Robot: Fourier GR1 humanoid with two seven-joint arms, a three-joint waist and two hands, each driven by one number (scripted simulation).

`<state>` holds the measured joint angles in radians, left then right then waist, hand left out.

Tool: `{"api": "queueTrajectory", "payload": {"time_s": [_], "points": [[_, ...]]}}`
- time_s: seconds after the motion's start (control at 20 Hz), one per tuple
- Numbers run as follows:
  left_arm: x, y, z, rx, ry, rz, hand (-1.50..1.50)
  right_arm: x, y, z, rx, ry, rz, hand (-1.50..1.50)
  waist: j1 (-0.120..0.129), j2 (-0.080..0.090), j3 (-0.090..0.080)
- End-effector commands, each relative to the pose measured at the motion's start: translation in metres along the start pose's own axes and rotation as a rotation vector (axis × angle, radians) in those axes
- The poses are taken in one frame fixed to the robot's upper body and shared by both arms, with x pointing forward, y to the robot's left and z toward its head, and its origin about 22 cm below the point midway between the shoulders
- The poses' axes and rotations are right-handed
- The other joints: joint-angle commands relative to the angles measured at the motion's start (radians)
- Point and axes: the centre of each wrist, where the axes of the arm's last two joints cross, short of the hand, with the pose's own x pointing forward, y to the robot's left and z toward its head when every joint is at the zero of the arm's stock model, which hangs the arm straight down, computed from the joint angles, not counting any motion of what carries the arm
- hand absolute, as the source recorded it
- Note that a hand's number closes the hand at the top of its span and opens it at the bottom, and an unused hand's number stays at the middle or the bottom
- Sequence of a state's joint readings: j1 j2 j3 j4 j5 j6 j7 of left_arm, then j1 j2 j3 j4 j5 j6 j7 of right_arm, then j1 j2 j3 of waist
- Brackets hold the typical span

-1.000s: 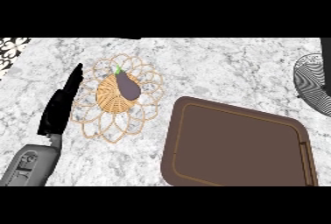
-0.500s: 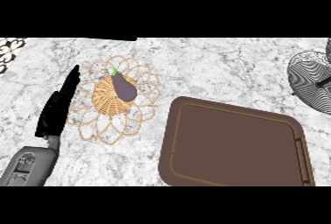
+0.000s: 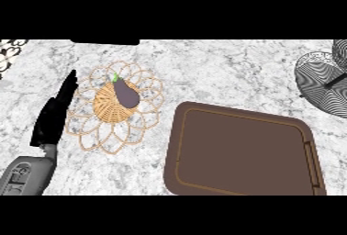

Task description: Pick the croissant from the tray and place it in the tiered basket

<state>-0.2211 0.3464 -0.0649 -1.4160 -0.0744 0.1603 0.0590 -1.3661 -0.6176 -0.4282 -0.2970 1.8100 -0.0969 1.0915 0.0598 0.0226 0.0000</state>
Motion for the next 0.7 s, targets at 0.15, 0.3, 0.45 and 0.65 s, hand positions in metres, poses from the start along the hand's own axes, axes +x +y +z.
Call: {"api": "queueTrajectory", "payload": {"time_s": [0.15, 0.3, 0.45, 0.65], "points": [[-0.001, -0.007, 0.003, 0.009, 0.010, 0.006, 0.00, -0.003, 0.015, 0.000, 0.121, 0.041, -0.052, 1.50, -0.014, -0.004, 0.001], [-0.020, -0.003, 0.015, 0.017, 0.017, -0.005, 0.00, -0.013, 0.038, -0.004, 0.167, 0.055, -0.084, 1.50, -0.019, -0.006, 0.001], [-0.005, 0.004, 0.003, 0.019, 0.023, 0.014, 0.00, -0.018, 0.041, -0.010, 0.215, 0.052, -0.135, 1.50, -0.029, -0.009, 0.001], [-0.012, 0.007, 0.010, 0.028, 0.045, -0.002, 0.00, -0.026, 0.065, -0.005, 0.340, 0.227, -0.298, -1.50, -0.032, -0.011, 0.002]]}}
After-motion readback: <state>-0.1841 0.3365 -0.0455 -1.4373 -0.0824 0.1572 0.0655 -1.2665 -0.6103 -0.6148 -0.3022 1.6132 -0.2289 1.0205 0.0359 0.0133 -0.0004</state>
